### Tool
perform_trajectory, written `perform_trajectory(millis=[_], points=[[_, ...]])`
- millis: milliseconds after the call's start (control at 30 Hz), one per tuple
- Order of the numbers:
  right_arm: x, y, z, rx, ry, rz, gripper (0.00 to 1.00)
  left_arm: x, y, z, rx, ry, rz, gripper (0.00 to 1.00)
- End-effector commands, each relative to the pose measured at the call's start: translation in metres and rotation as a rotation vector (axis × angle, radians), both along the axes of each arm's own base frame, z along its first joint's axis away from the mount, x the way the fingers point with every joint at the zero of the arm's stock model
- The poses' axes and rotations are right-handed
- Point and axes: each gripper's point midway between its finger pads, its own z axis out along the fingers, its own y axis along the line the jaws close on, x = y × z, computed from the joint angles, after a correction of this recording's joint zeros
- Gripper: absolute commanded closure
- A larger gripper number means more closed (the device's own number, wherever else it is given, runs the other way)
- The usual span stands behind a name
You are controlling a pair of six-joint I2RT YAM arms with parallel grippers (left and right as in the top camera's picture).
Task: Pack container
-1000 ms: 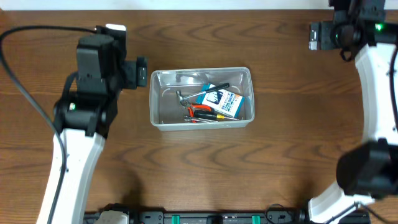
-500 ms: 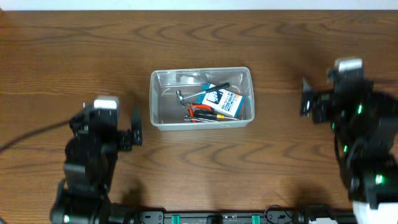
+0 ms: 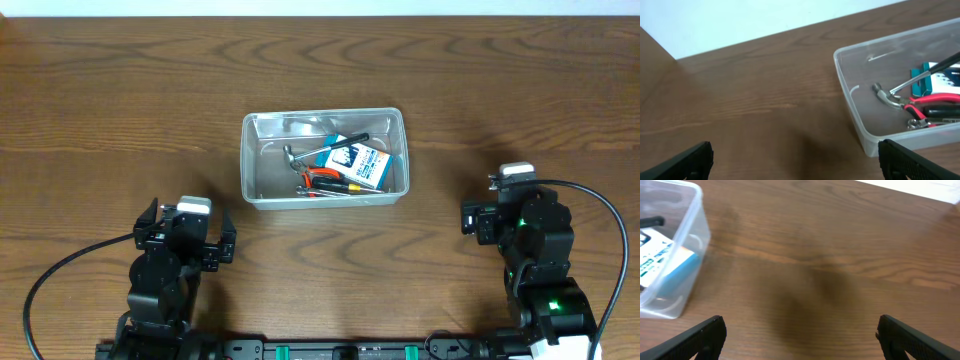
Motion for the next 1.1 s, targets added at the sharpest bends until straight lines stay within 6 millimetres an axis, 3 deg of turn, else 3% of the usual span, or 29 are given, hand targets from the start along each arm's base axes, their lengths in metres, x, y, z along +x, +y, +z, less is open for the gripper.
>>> perform_trajectory(millis=[0,333,667,900,1067], points=[[-0.001,-0.005,0.004,-0.012,-0.015,-0.038,0.01,-0.001,0.001,0.003,0.018,-0.012,0.002,0.02],[-0.012,-0.006,-0.013,-0.022,0.069,-0.037,0.01,-0.006,0.002,-0.009,0.028,0.044,0.001,0.02],[-0.029,-0.009,-0.031,-0.032,0.165,-0.043,0.01,-0.006,0.002,-0.009,0.028,0.044,0.001,0.02],[-0.057,-0.009,-0.008,-0.022,0.065,-0.031,0.01,-0.006,0.002,-0.009,0.028,0.044,0.001,0.02],[-0.074,0.008,0.028,0.053,-0.138,0.060,0.01,-0.006,0.002,-0.009,0.028,0.044,0.001,0.02]])
